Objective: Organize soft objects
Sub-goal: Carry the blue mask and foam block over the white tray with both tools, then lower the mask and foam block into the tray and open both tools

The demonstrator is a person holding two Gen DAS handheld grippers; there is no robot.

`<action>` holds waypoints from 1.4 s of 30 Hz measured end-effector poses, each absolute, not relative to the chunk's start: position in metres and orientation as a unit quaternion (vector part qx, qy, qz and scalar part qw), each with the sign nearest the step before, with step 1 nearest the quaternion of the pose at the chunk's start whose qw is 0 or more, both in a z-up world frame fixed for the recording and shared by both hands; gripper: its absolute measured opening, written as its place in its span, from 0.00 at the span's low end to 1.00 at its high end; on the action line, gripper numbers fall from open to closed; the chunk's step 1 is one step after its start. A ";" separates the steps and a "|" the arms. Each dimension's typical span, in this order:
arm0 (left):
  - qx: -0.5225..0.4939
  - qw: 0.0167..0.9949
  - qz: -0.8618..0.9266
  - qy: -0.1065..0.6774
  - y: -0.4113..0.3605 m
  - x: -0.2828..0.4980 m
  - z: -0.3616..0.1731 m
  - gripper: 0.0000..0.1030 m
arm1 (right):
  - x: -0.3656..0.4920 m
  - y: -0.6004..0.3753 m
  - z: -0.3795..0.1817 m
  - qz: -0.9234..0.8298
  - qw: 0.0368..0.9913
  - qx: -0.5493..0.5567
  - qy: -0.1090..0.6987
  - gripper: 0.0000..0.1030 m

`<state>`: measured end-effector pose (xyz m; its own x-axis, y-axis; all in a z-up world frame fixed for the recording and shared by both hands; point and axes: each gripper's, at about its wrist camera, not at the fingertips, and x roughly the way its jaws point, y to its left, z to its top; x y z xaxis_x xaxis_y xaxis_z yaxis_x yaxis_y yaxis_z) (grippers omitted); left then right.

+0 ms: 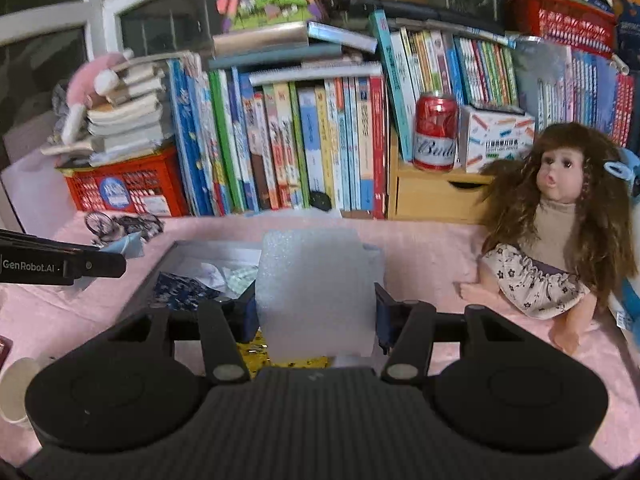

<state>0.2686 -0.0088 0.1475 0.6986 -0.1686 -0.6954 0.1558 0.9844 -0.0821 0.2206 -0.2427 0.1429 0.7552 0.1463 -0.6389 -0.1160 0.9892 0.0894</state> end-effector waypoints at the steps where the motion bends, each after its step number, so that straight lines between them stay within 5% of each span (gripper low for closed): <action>1: -0.008 0.919 -0.084 0.386 -0.008 0.274 0.143 0.30 | 0.225 -0.243 0.140 0.066 0.934 0.021 0.350 0.58; 15: -0.041 0.842 -0.065 0.534 0.006 0.324 0.082 0.31 | 0.255 -0.243 0.085 0.074 0.859 -0.010 0.506 0.57; 33: -0.058 0.834 -0.036 0.548 0.008 0.346 0.052 0.33 | 0.274 -0.247 0.067 0.088 0.870 0.031 0.484 0.57; 37: -0.054 0.834 -0.028 0.549 0.006 0.345 0.051 0.42 | 0.275 -0.248 0.062 0.092 0.870 0.035 0.484 0.58; 42: -0.065 0.842 -0.034 0.534 0.009 0.342 0.059 0.58 | 0.272 -0.247 0.061 0.105 0.868 0.046 0.483 0.76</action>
